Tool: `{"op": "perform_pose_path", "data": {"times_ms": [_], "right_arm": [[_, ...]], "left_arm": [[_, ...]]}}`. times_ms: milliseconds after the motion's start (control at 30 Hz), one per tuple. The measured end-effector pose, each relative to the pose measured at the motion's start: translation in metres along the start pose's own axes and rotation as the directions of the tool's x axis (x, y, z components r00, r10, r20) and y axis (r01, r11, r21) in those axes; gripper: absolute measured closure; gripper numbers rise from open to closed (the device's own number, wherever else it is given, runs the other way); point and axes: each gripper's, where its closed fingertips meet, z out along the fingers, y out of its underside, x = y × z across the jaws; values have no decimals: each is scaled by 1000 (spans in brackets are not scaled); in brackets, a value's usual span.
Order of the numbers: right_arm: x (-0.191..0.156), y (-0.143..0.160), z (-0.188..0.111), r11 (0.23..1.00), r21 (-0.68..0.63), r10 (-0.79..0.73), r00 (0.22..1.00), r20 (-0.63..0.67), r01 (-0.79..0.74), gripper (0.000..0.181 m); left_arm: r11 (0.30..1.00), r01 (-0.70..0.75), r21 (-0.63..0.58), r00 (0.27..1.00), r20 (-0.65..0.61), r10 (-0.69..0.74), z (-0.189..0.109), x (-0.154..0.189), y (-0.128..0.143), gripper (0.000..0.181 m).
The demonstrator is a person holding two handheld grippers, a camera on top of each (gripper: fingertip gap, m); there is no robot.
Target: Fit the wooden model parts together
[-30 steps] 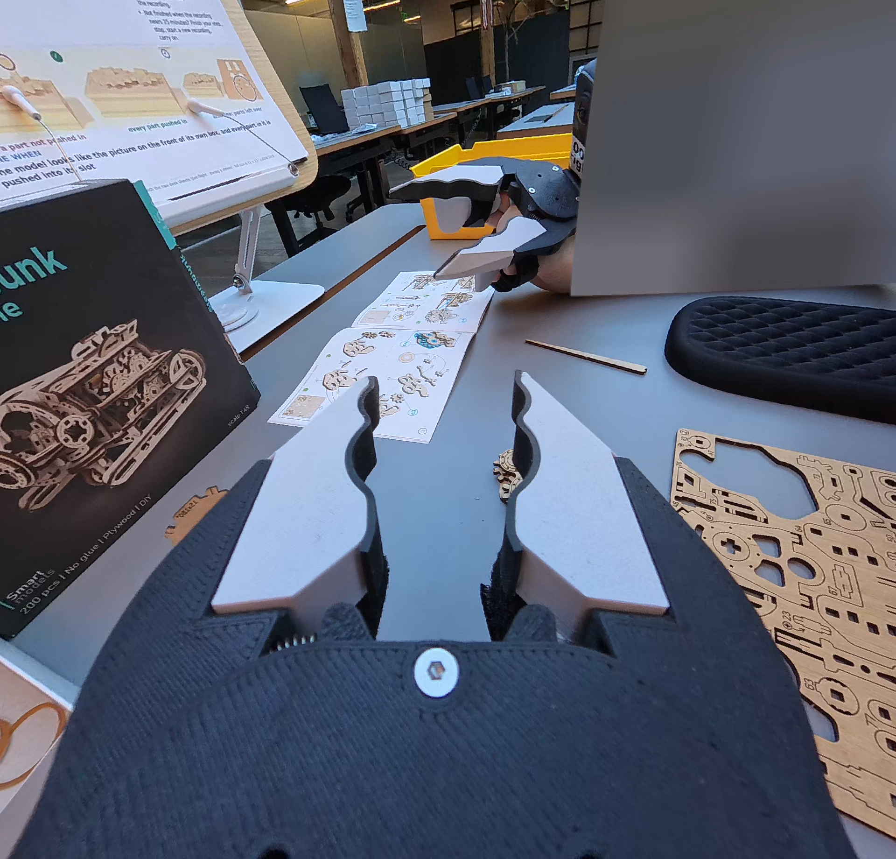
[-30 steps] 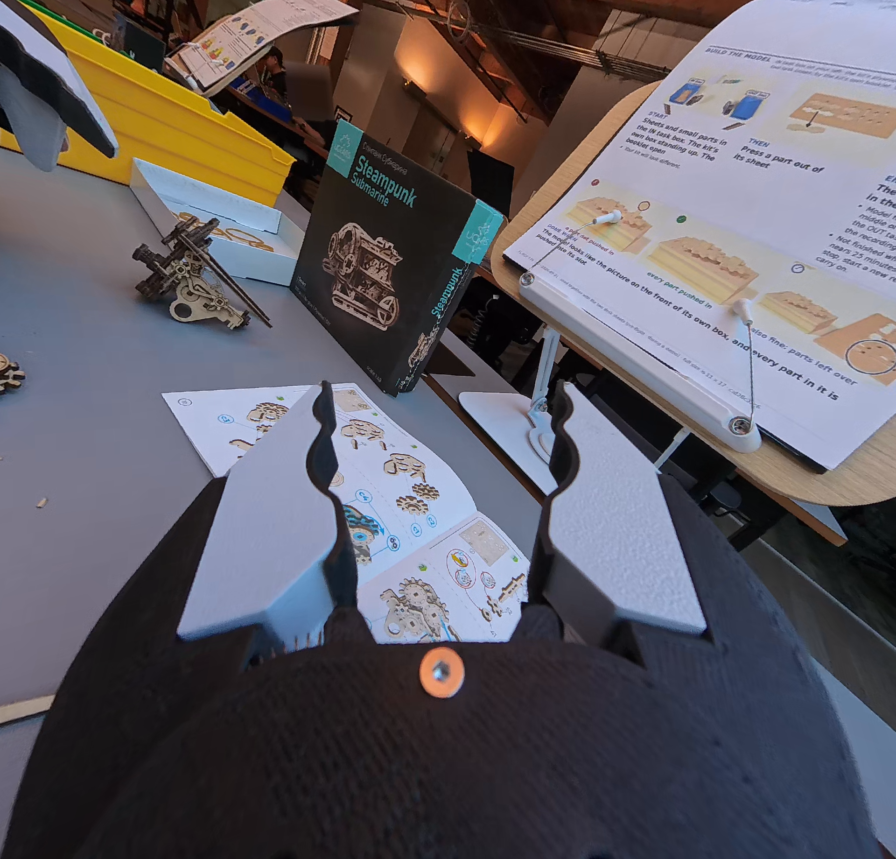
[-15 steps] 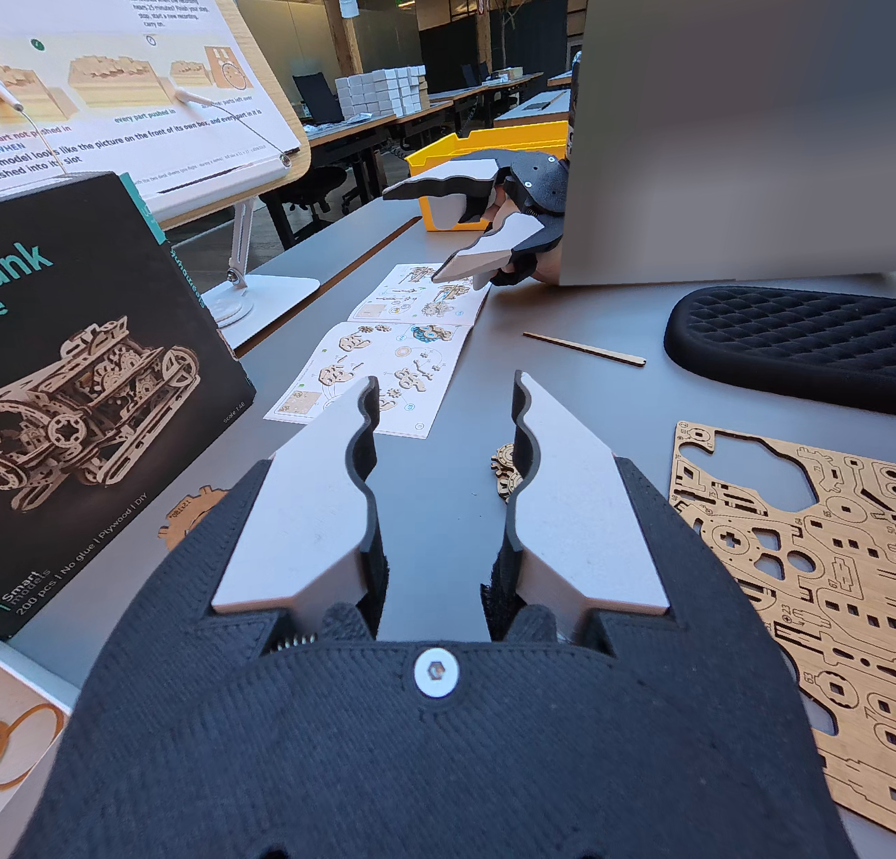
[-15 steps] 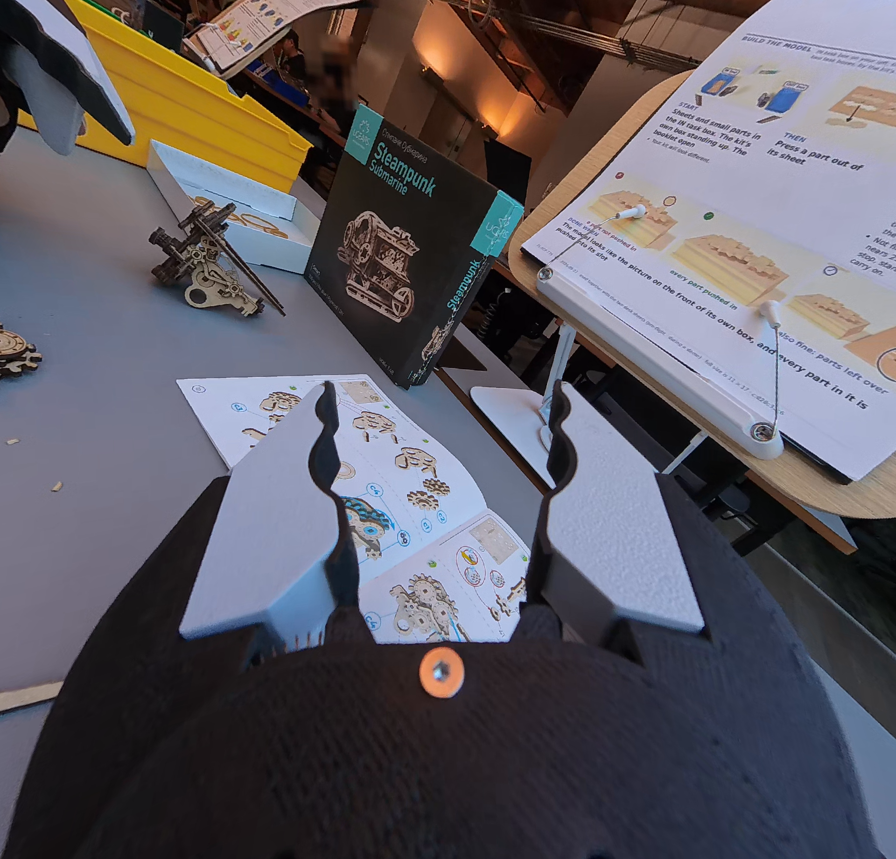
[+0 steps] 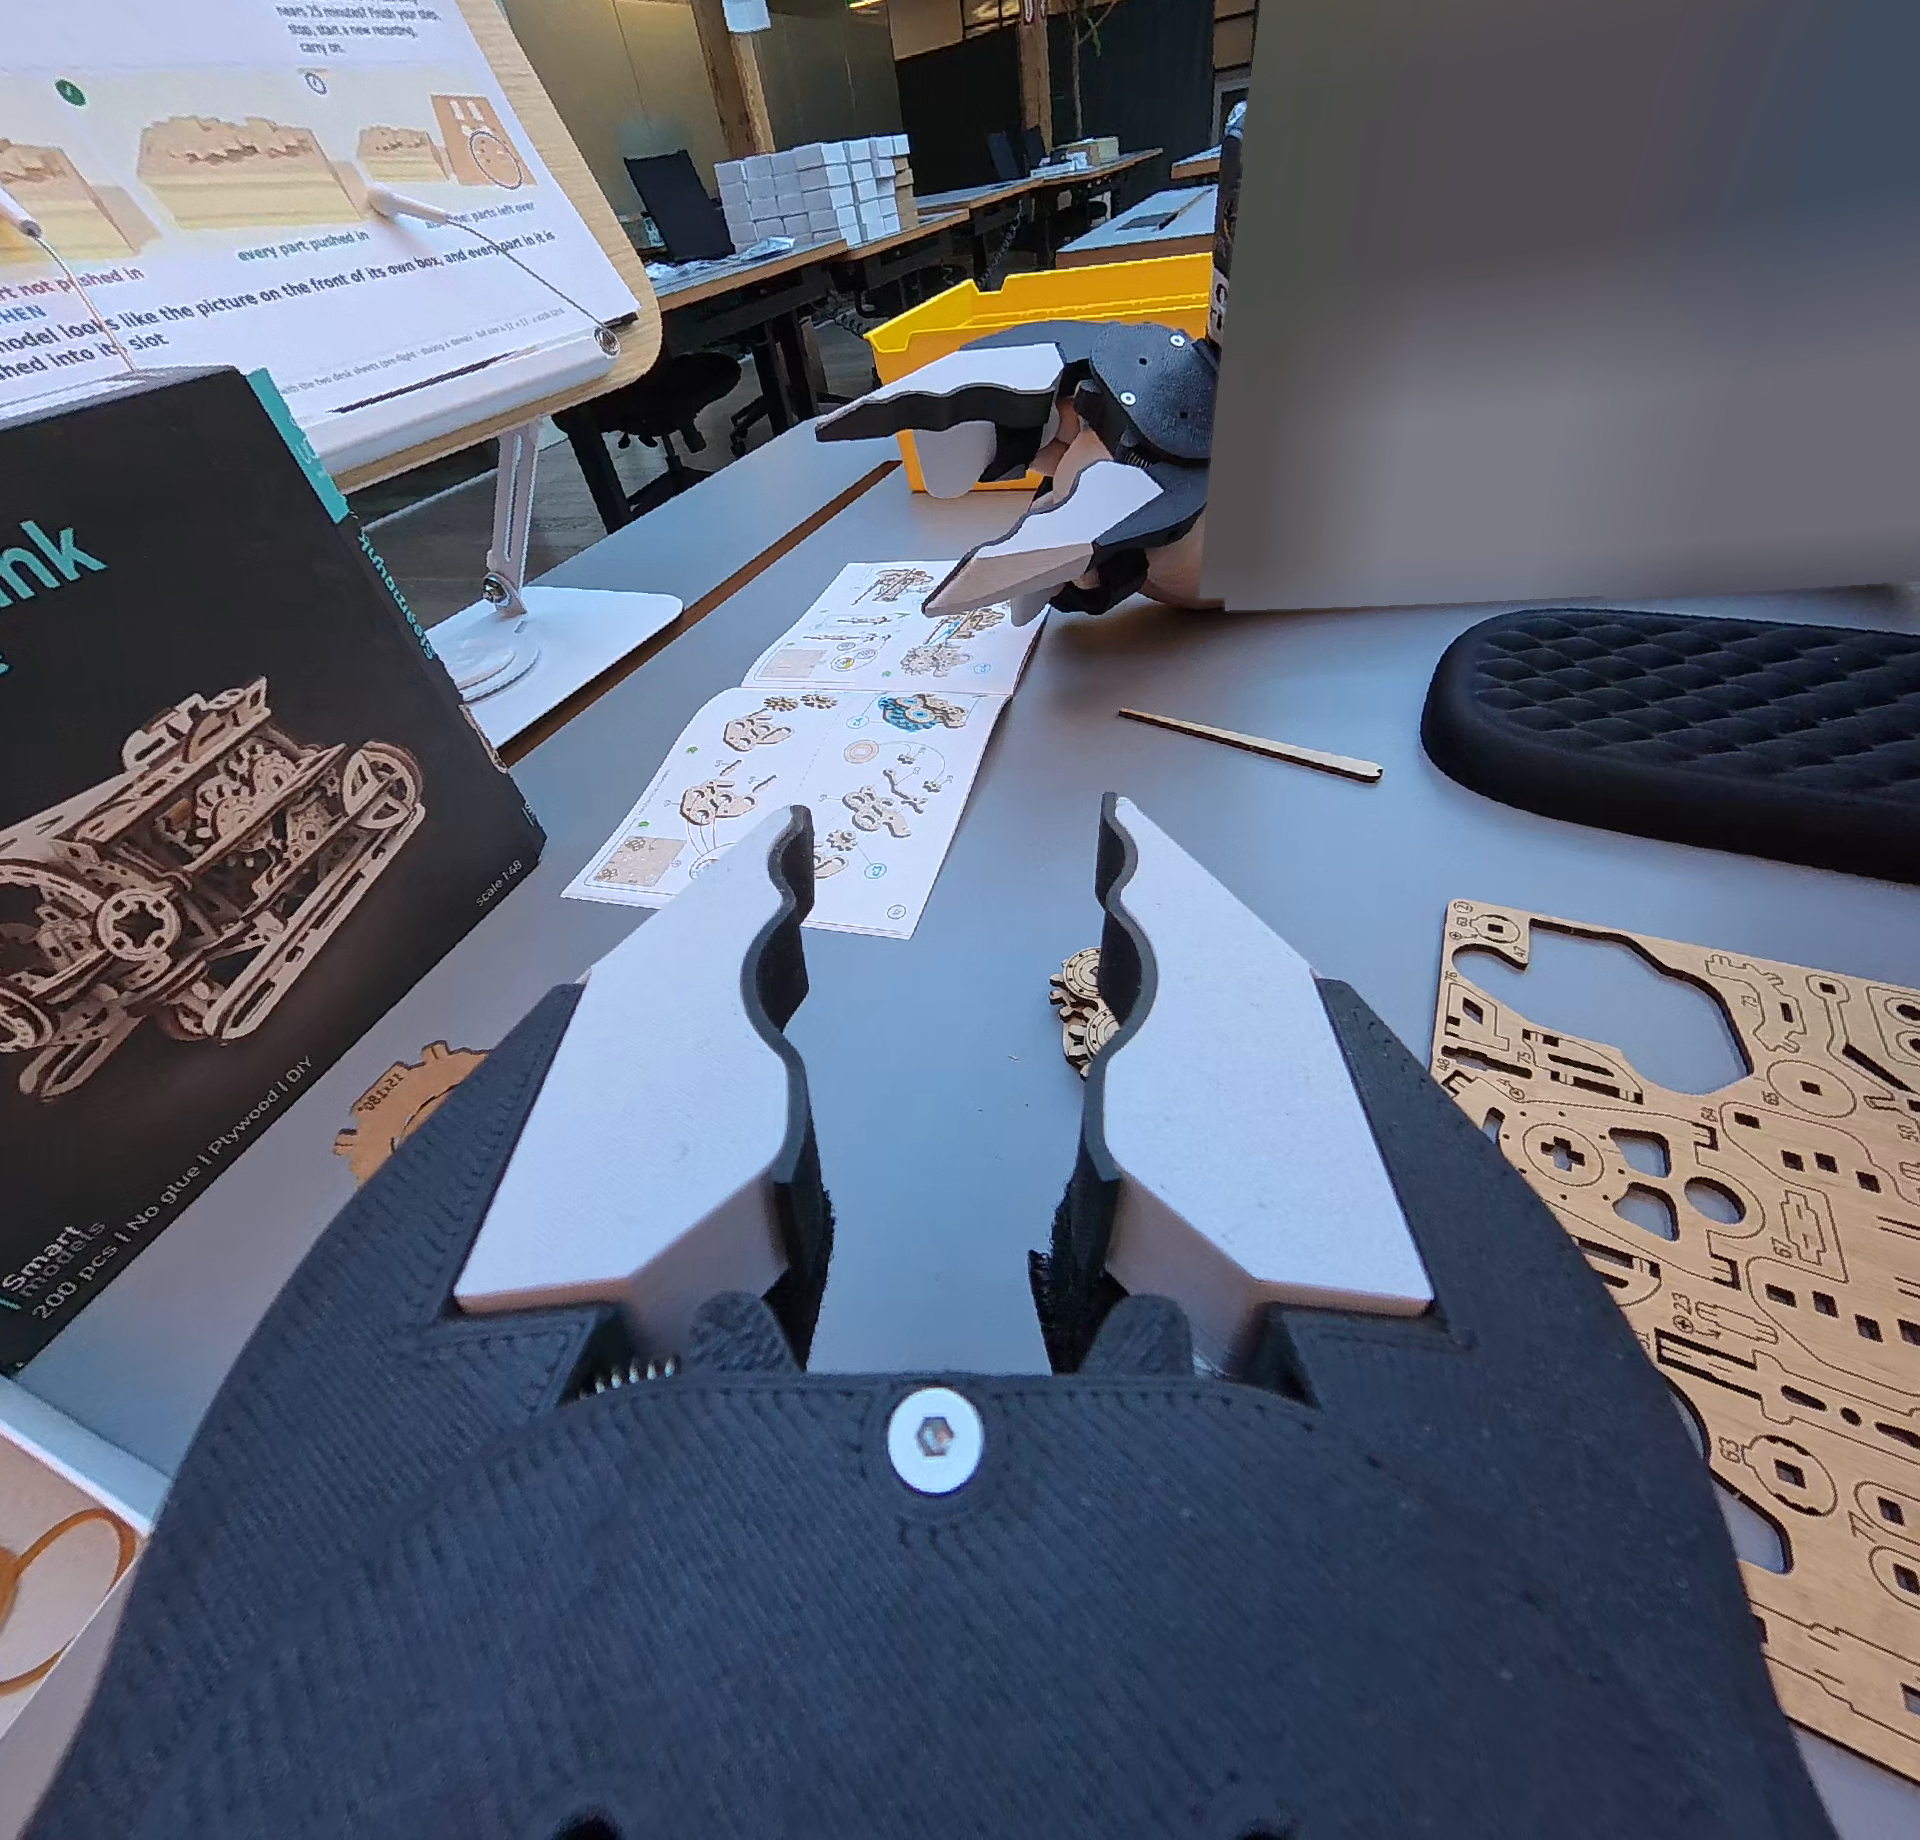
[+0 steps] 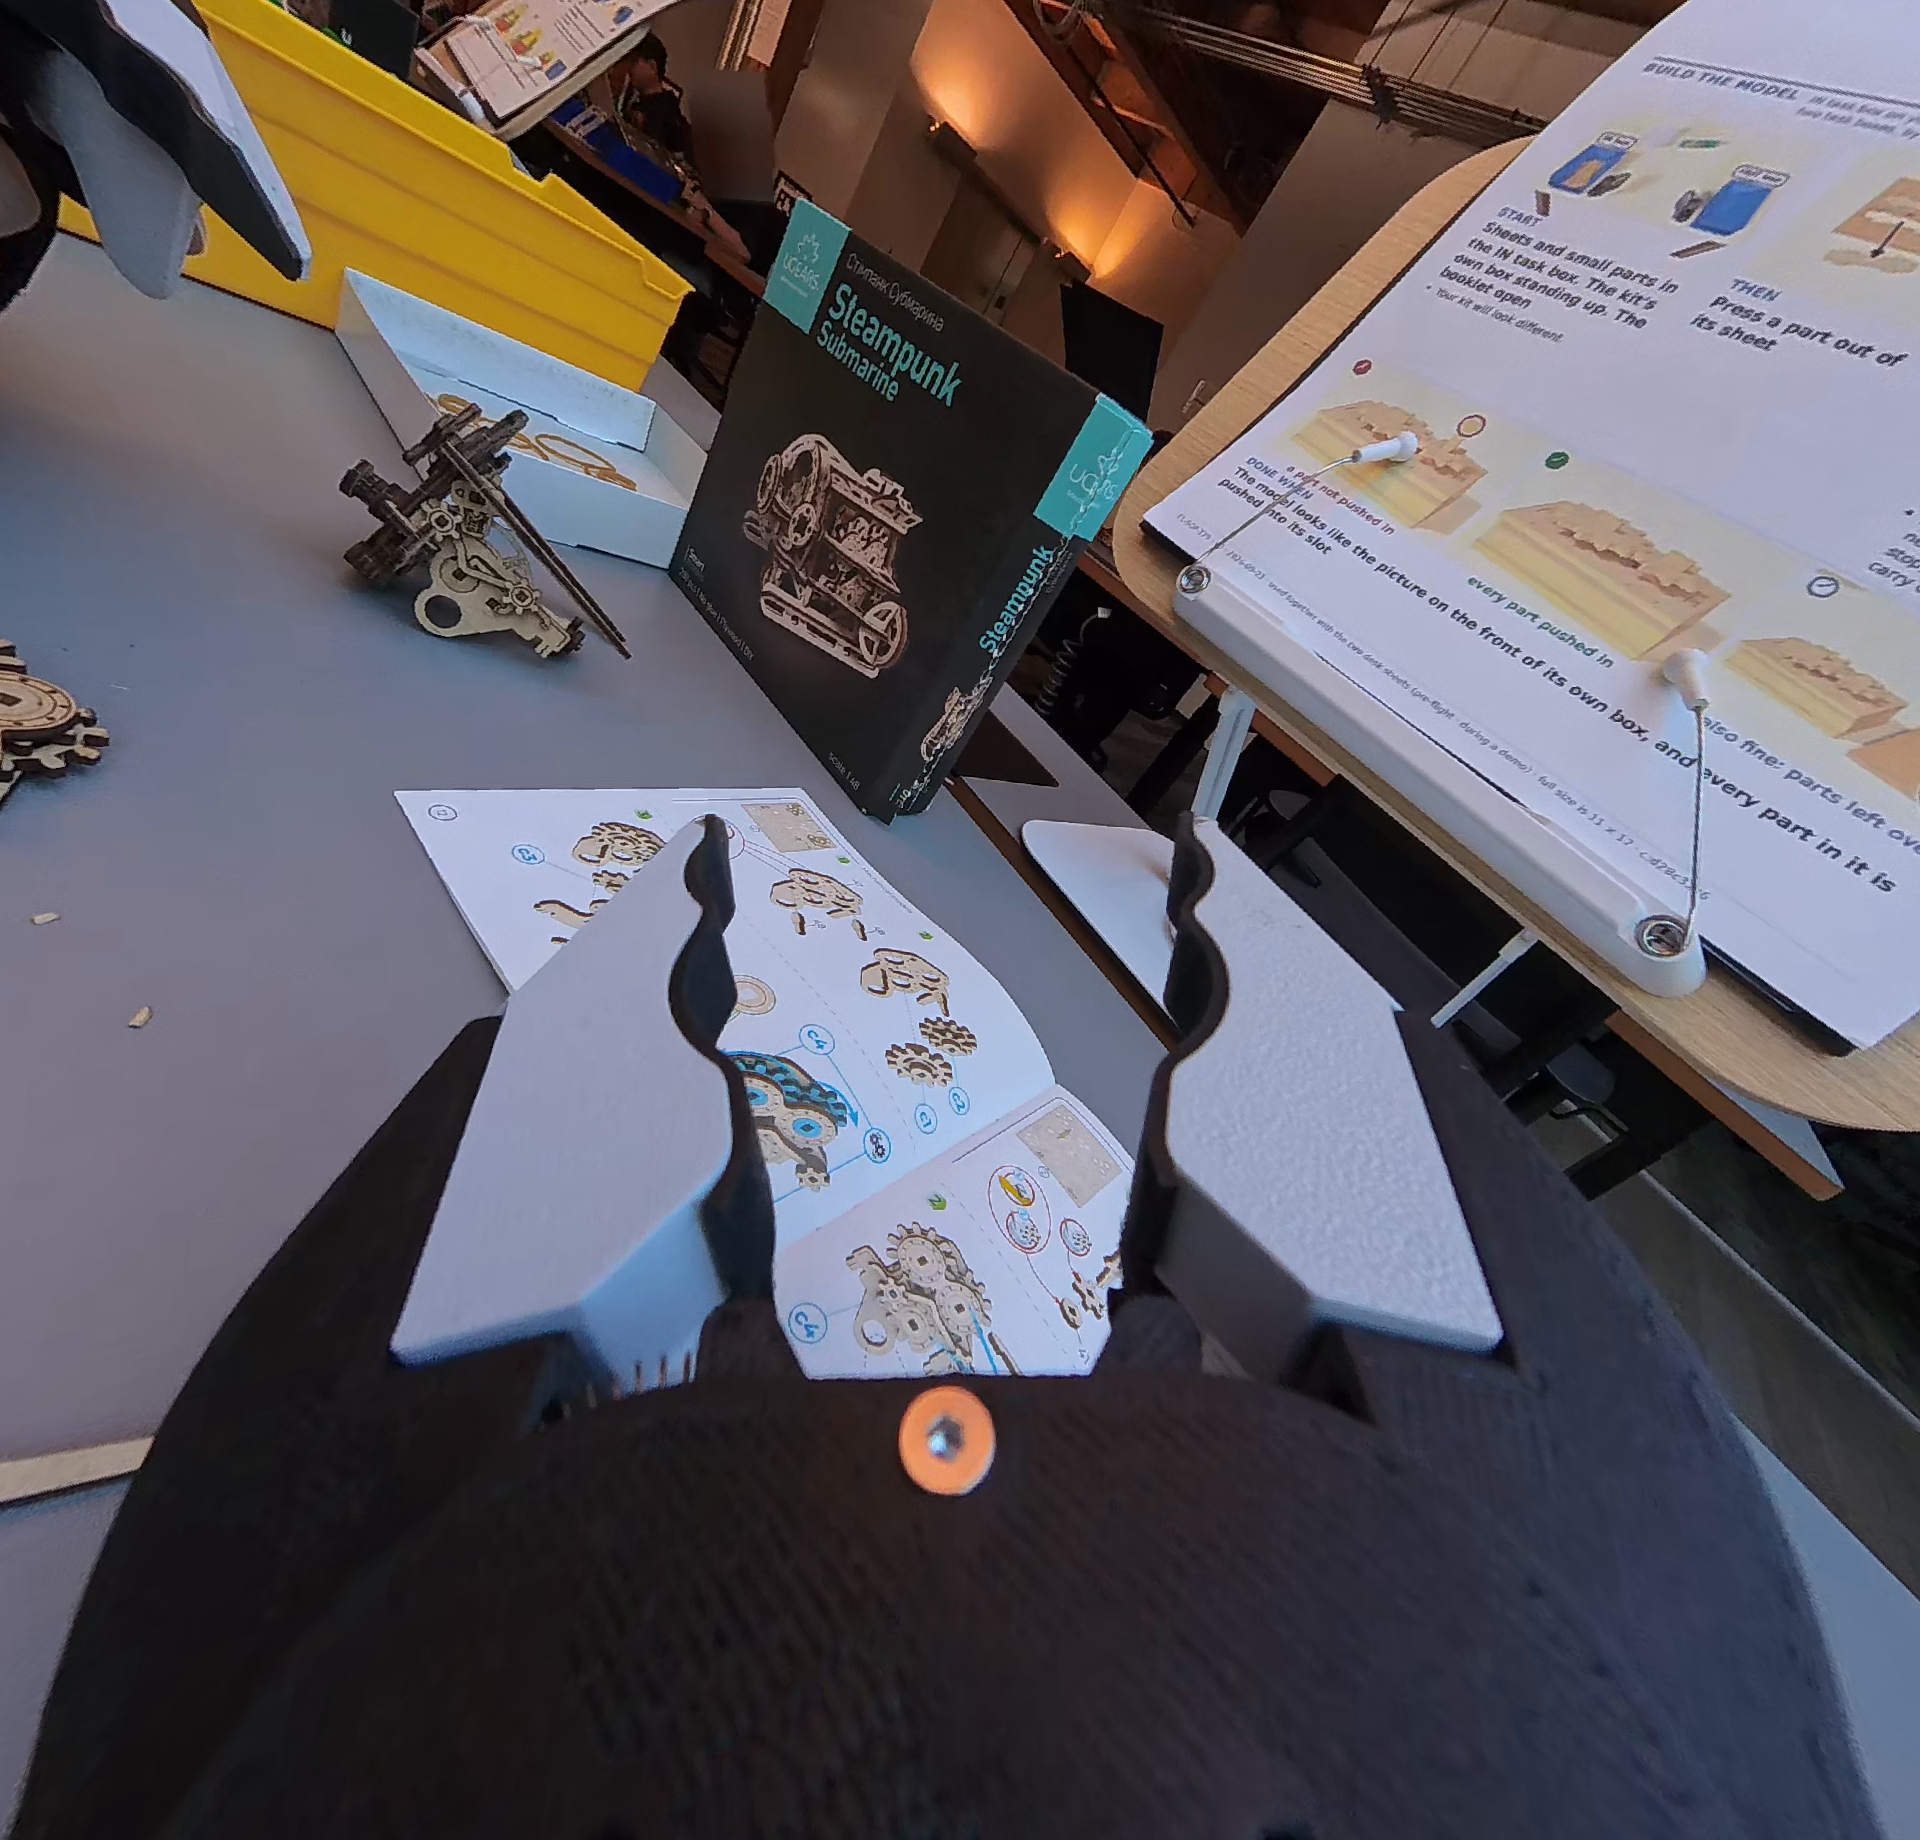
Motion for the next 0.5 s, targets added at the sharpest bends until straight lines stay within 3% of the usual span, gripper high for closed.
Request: {"op": "perform_pose_path", "data": {"times_ms": [233,500], "right_arm": [[-3,1,1,1000,-6,-8,1000,14,8,101],[-6,3,0,1000,-23,-17,999,29,18,117]], "left_arm": [[1000,3,-1,1000,1,-3,0,-1,0,128],[1000,5,-3,1000,2,-5,0,-1,0,129]]}}
